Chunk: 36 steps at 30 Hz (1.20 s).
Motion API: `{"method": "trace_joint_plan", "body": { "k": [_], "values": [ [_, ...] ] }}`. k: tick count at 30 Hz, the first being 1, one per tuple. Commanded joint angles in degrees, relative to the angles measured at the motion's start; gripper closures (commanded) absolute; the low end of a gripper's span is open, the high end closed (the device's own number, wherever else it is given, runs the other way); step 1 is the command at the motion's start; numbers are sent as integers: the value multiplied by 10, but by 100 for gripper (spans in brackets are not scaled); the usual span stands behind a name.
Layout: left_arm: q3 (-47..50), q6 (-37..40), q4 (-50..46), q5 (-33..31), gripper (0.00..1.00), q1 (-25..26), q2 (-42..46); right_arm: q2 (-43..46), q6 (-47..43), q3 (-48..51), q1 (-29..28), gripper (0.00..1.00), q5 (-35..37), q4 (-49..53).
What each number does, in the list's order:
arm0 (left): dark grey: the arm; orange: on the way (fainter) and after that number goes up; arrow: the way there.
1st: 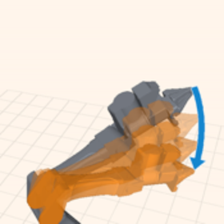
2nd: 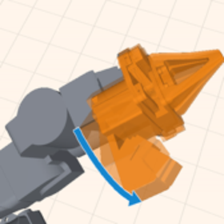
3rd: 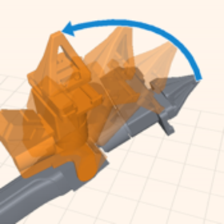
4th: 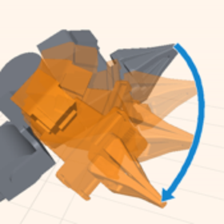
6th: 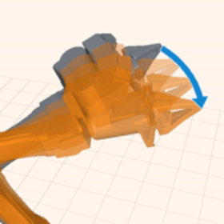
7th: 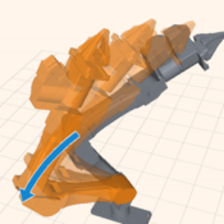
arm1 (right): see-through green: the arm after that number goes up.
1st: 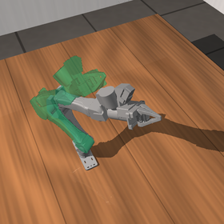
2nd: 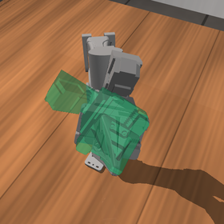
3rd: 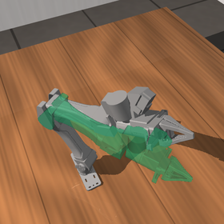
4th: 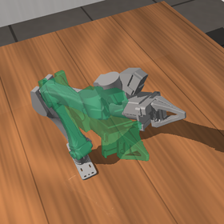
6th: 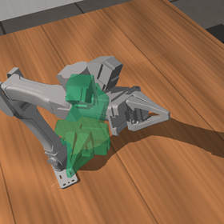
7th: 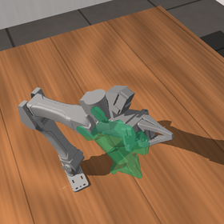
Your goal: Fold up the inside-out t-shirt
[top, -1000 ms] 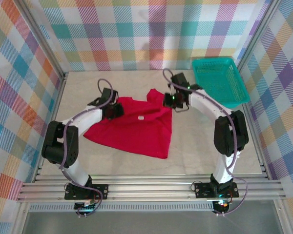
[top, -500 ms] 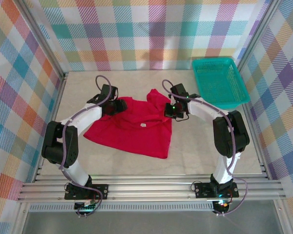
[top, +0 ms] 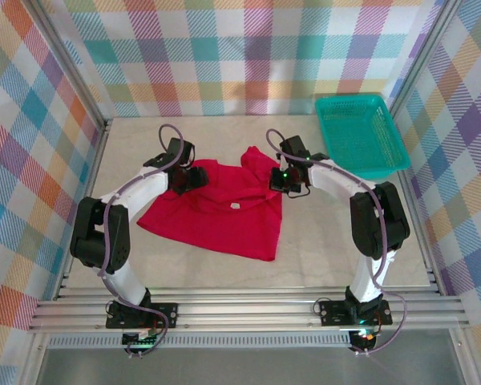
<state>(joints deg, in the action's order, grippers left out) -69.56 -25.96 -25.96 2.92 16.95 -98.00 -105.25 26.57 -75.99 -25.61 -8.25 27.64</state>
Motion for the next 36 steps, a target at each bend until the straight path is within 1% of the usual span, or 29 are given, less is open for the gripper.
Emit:
{"method": "trace_joint_plan", "body": {
  "k": [1, 2, 4, 6, 7, 9, 12, 15, 18, 20, 22, 24, 27, 30, 34, 36],
  "values": [
    [0, -7, -1, 4, 46, -1, -20, 11, 7, -23, -4, 100, -10, 1],
    [0, -9, 2, 2, 48, -1, -25, 11, 8, -24, -4, 100, -10, 1],
    [-3, -11, 9, 0, 60, -1, -36, 14, 7, -24, -4, 100, -10, 3],
    [-10, -14, 9, 2, 65, -1, -46, 15, 6, -23, -4, 100, -7, 5],
    [-12, -15, 9, 2, 75, -1, -50, 16, 5, -22, -4, 100, -5, 7],
    [-19, -18, 1, -8, 100, -1, -49, 18, 3, -24, -4, 100, -1, 10],
    [-53, -4, -44, -42, 100, -1, -26, 23, 2, -34, -4, 100, 10, 21],
    [-134, 33, -110, -118, 100, -1, 11, 32, -11, -79, -3, 100, 41, 43],
    [-261, 76, -163, -211, 100, -3, 40, 40, -21, -182, 9, 100, 67, 68],
    [-336, 93, -176, -249, 100, -6, 55, 40, -31, -265, 12, 100, 75, 84],
    [-389, 103, -169, -268, 100, -8, 77, 38, -42, -345, 12, 100, 73, 102],
    [-419, 110, -147, -280, 100, -10, 111, 40, -51, -423, 10, 100, 54, 116],
    [-430, 116, -108, -277, 100, -11, 169, 63, -64, -479, 5, 100, 17, 115],
    [-428, 120, -89, -246, 100, -11, 227, 108, -83, -490, -7, 100, 3, 98],
    [-420, 121, -82, -198, 100, -11, 293, 187, -92, -476, -20, 100, -25, 60],
    [-420, 120, -76, -185, 100, -11, 323, 224, -96, -474, -25, 100, -35, 44]
  ]
}}
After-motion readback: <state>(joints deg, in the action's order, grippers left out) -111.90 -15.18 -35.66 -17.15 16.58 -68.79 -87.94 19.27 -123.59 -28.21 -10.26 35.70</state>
